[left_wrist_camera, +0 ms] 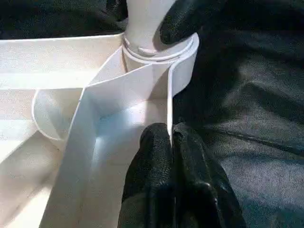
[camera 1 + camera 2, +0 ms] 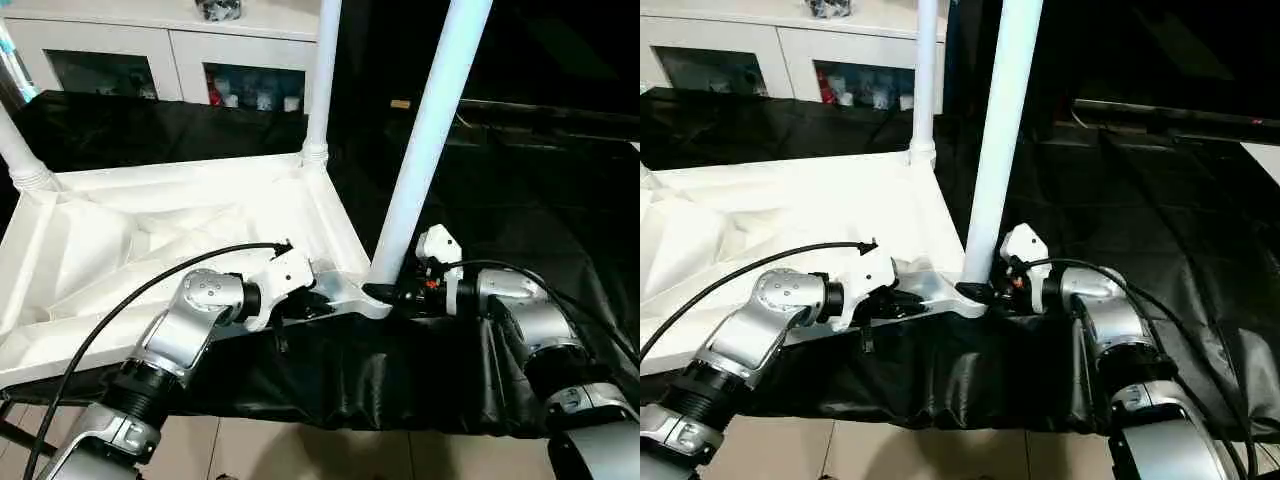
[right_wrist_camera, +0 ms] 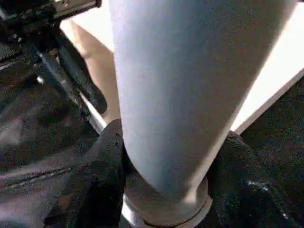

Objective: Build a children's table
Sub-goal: Rotate leg to tighten

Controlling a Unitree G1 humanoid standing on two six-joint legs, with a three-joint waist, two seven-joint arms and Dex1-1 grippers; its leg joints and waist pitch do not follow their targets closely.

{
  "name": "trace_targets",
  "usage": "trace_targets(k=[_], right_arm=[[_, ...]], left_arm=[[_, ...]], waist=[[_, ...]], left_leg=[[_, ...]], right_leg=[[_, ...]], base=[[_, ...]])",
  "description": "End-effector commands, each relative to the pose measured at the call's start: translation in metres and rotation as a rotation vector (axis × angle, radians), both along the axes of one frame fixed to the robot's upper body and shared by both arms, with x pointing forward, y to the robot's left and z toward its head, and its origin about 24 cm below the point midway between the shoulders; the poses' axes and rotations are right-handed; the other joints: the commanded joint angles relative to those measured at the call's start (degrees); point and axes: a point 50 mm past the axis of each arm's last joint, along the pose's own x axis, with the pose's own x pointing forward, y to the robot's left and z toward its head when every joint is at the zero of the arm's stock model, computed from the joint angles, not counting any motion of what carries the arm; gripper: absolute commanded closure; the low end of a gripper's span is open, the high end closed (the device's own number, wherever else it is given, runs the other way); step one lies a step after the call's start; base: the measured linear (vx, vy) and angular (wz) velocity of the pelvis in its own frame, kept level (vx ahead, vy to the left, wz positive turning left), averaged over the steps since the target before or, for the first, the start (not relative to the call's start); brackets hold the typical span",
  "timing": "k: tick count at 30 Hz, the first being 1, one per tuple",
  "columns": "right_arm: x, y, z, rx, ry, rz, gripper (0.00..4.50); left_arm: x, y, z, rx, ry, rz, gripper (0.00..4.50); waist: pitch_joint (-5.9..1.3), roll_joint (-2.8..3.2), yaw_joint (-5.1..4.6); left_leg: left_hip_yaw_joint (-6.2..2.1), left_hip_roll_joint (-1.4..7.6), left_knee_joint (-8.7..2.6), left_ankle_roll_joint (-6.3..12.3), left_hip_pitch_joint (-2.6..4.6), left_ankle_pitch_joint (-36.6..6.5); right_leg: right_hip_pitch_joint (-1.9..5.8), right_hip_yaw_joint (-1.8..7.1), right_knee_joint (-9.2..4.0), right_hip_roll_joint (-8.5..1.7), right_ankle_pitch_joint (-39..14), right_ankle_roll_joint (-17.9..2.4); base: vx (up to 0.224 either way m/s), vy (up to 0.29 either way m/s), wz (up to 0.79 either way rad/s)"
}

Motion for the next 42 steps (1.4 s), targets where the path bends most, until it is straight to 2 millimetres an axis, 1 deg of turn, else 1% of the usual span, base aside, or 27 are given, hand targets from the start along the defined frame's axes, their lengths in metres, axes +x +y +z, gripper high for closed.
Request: trace_targets(k=[1, 2, 4, 5, 6, 7, 8, 9, 11, 14, 15, 16, 18, 21, 23, 25, 26, 27, 28, 30, 33, 34, 36, 37, 38, 40, 42], right_arm=[[-0.008, 0.007, -0.018, -0.006, 0.078, -0.027, 2.52], [-0.008, 0.01, -0.022, -0.004, 0.086, -0.074, 2.53], [-0.003, 0.021, -0.031, 0.0, 0.1, -0.238, 2.53], [-0.002, 0.023, -0.033, 0.002, 0.104, -0.268, 2.53], [0.0, 0.026, -0.033, 0.012, 0.111, -0.304, 2.53], [0.001, 0.029, -0.034, 0.022, 0.119, -0.335, 2.53], [0.003, 0.034, -0.035, 0.038, 0.131, -0.376, 2.53], [0.005, 0.04, -0.035, 0.05, 0.14, -0.414, 2.53], [0.01, 0.06, -0.035, 0.061, 0.144, -0.498, 2.53], [0.013, 0.086, -0.03, 0.067, 0.123, -0.547, 2.53], [0.013, 0.089, -0.029, 0.065, 0.108, -0.537, 2.53], [0.013, 0.099, -0.023, 0.058, 0.049, -0.498, 2.53], [0.013, 0.103, -0.019, 0.069, 0.019, -0.463, 1.83], [0.015, 0.095, -0.014, 0.12, 0.04, -0.418, 1.71], [0.017, 0.085, -0.011, 0.122, 0.031, -0.398, 1.51], [0.017, 0.081, -0.01, 0.116, 0.025, -0.387, 1.33], [0.017, 0.07, -0.009, 0.08, 0.004, -0.341, 1.33], [0.018, 0.063, -0.007, 0.062, -0.008, -0.314, 1.27], [0.018, 0.063, -0.007, 0.061, -0.008, -0.313, 1.27], [0.018, 0.046, -0.002, 0.04, -0.016, -0.242, 1.27], [0.017, 0.039, 0.0, 0.027, -0.016, -0.187, 1.27], [0.014, 0.031, 0.002, 0.003, -0.011, -0.109, 1.27], [0.012, 0.027, 0.003, -0.006, 0.0, -0.067, 1.27], [0.011, 0.025, 0.004, -0.011, 0.004, -0.04, 1.27], [0.01, 0.024, 0.005, -0.014, 0.007, -0.02, 1.27], [0.008, 0.021, 0.007, -0.024, 0.016, 0.04, 1.43], [0.006, 0.019, 0.007, -0.043, 0.028, 0.094, 1.6]], left_arm=[[0.008, -0.007, 0.006, -0.03, -0.035, 0.062, 4.5], [0.011, -0.008, 0.005, -0.027, -0.042, 0.095, 4.5], [0.021, -0.013, 0.006, -0.027, -0.068, 0.192, 4.5], [0.023, -0.014, 0.006, -0.029, -0.071, 0.212, 4.5], [0.025, -0.016, 0.007, -0.032, -0.077, 0.234, 4.5], [0.027, -0.018, 0.007, -0.035, -0.081, 0.251, 4.5], [0.029, -0.021, 0.008, -0.04, -0.087, 0.272, 4.5], [0.031, -0.025, 0.009, -0.048, -0.091, 0.288, 4.5], [0.034, -0.036, 0.012, -0.065, -0.102, 0.32, 4.5], [0.037, -0.052, 0.016, -0.086, -0.125, 0.34, 4.5], [0.037, -0.053, 0.016, -0.088, -0.129, 0.339, 4.5], [0.037, -0.057, 0.017, -0.092, -0.141, 0.333, 4.5], [0.036, -0.059, 0.018, -0.093, -0.15, 0.321, 4.5], [0.032, -0.052, 0.018, -0.095, -0.157, 0.266, 4.5], [0.029, -0.045, 0.016, -0.089, -0.151, 0.232, 4.5], [0.028, -0.042, 0.015, -0.085, -0.15, 0.223, 4.5], [0.025, -0.035, 0.014, -0.083, -0.143, 0.193, 4.5], [0.023, -0.031, 0.014, -0.083, -0.14, 0.173, 4.5], [0.023, -0.031, 0.014, -0.083, -0.14, 0.172, 4.5], [0.018, -0.022, 0.014, -0.083, -0.128, 0.113, 4.5], [0.016, -0.017, 0.014, -0.076, -0.12, 0.083, 4.5], [0.014, -0.011, 0.014, -0.064, -0.113, 0.051, 4.5], [0.013, -0.008, 0.014, -0.06, -0.107, 0.035, 4.5], [0.012, -0.006, 0.015, -0.056, -0.105, 0.022, 4.5], [0.012, -0.004, 0.015, -0.053, -0.103, 0.013, 4.5], [0.01, 0.001, 0.017, -0.044, -0.089, -0.018, 4.5], [0.008, 0.006, 0.017, -0.036, -0.074, -0.045, 4.5]], waist=[[-3.82, 0.05, -0.05], [-3.65, 0.04, -0.07], [-3.32, 0.24, -0.34], [-3.11, 0.24, -0.53], [-3.04, 0.15, -0.78], [-3.11, 0.09, -1.08], [-3.16, 0.1, -1.21], [-3.22, 0.37, -1.51], [-3.29, 0.43, -1.8], [-3.45, 0.51, -2.02], [-3.57, 0.5, -1.87], [-3.61, 0.24, -1.73], [-3.69, 0.34, -1.46], [-3.84, 0.3, -1.22], [-3.97, 0.16, -1.2], [-3.93, 0.24, -1.04], [-3.94, 0.34, -1.01], [-4.09, 0.2, -0.95], [-4.08, 0.26, -0.87], [-4.05, 0.36, -0.96], [-3.94, 0.52, -0.97], [-4.0, 0.37, -0.92], [-4.0, 0.49, -0.87], [-3.92, 0.2, -0.98], [-3.9, 0.32, -0.91], [-3.97, 0.04, -0.77], [-3.98, 0.06, -0.75]], left_leg=[[0.17, 1.13, -3.44, 3.53, 0.4, -10.8], [0.16, 1.12, -3.51, 3.24, 0.43, -11.6], [-0.1, 0.91, -3.7, 1.45, 0.92, -15.6], [-0.04, 0.8, -3.72, 1.05, 1.04, -16.8], [-0.34, 0.67, -3.74, 0.33, 1.45, -19.1], [-0.46, 0.47, -3.59, 0.21, 1.52, -20.2], [-0.56, 0.46, -3.61, 0.21, 1.48, -20.4], [-0.65, 0.47, -3.68, 0.25, 1.31, -20.2], [-0.86, 0.57, -3.86, 0.09, 1.24, -20.5], [-1.0, 0.69, -4.2, -0.12, 0.85, -20.1], [-0.87, 0.69, -4.14, -0.01, 1.17, -20.1], [-0.72, 0.79, -4.11, 0.38, 1.1, -19.7], [-0.49, 0.81, -4.1, 0.81, 1.13, -18.5], [-0.19, 0.78, -4.02, 1.81, 0.88, -16.1], [-0.13, 0.83, -3.96, 2.62, 0.63, -14.9], [0.04, 0.85, -3.87, 3.18, 0.56, -13.1], [0.05, 0.91, -3.86, 3.1, 0.61, -12.7], [0.01, 0.93, -3.82, 3.18, 0.41, -11.6], [0.05, 0.99, -3.83, 3.4, 0.42, -10.8], [0.06, 1.04, -3.81, 3.63, 0.37, -10.6], [0.1, 1.15, -3.89, 3.45, 0.68, -11.3], [0.09, 1.16, -3.85, 3.35, 0.67, -11.3], [0.11, 1.25, -3.82, 3.79, 0.78, -11.7], [0.21, 1.23, -3.79, 3.95, 0.78, -12.0], [0.12, 1.26, -3.84, 3.89, 0.77, -12.2], [0.11, 1.29, -3.79, 3.83, 0.68, -11.4], [0.14, 1.34, -3.76, 4.07, 0.6, -10.9]], right_leg=[[3.46, 2.48, -4.48, -3.71, -15.0, -11.3], [3.32, 2.45, -4.61, -3.72, -16.5, -11.0], [3.06, 2.21, -5.46, -3.79, -24.9, -8.5], [2.79, 2.22, -5.78, -3.74, -26.9, -7.8], [2.6, 1.92, -6.23, -3.79, -31.1, -6.4], [2.51, 1.75, -6.65, -3.82, -33.8, -5.0], [2.53, 1.65, -6.72, -3.83, -34.3, -4.7], [2.5, 1.64, -6.83, -3.8, -34.0, -4.5], [2.6, 1.39, -6.89, -3.82, -33.3, -4.5], [2.84, 1.46, -6.44, -3.85, -29.6, -5.5], [2.69, 1.62, -6.44, -3.89, -28.3, -5.8], [2.67, 1.84, -6.28, -4.0, -26.5, -6.5], [2.7, 2.11, -5.96, -3.96, -23.4, -7.7], [3.15, 2.39, -5.28, -3.92, -18.0, -9.6], [3.52, 2.4, -5.1, -3.97, -17.0, -9.9], [3.47, 2.5, -5.1, -4.05, -16.1, -10.4], [3.48, 2.51, -5.08, -4.1, -16.1, -10.5], [3.85, 2.43, -4.83, -4.01, -15.0, -10.8], [3.78, 2.46, -4.72, -4.01, -14.0, -11.1], [3.85, 2.45, -4.69, -3.98, -13.8, -11.4], [3.58, 2.47, -4.73, -3.87, -14.1, -11.9], [3.72, 2.48, -4.61, -3.86, -13.5, -12.2], [3.54, 2.49, -4.53, -3.77, -12.7, -12.5], [3.44, 2.51, -4.59, -3.71, -12.8, -12.6], [3.54, 2.51, -4.56, -3.83, -13.5, -12.7], [3.63, 2.52, -4.43, -3.96, -13.4, -12.6], [3.64, 2.53, -4.32, -3.93, -12.8, -12.8]], base=[[0.0, 0.0, 0.0], [0.0, 0.0, 0.0], [0.0, 0.0, 0.0], [0.0, 0.0, 0.0], [0.0, 0.0, 0.0], [0.0, 0.0, 0.0], [0.0, 0.0, 0.0], [0.0, 0.0, 0.0], [0.0, 0.0, 0.0], [0.0, 0.0, 0.0], [0.0, 0.0, 0.0], [0.0, 0.0, 0.0], [0.0, 0.0, 0.0], [0.0, 0.0, 0.0], [0.0, 0.0, 0.0], [0.0, 0.0, 0.0], [0.0, 0.0, 0.0], [0.0, 0.0, 0.0], [0.0, 0.0, 0.0], [0.0, 0.0, 0.0], [0.0, 0.0, 0.0], [0.0, 0.0, 0.0], [0.0, 0.0, 0.0], [0.0, 0.0, 0.0], [0.0, 0.0, 0.0], [0.0, 0.0, 0.0], [0.0, 0.0, 0.0]])
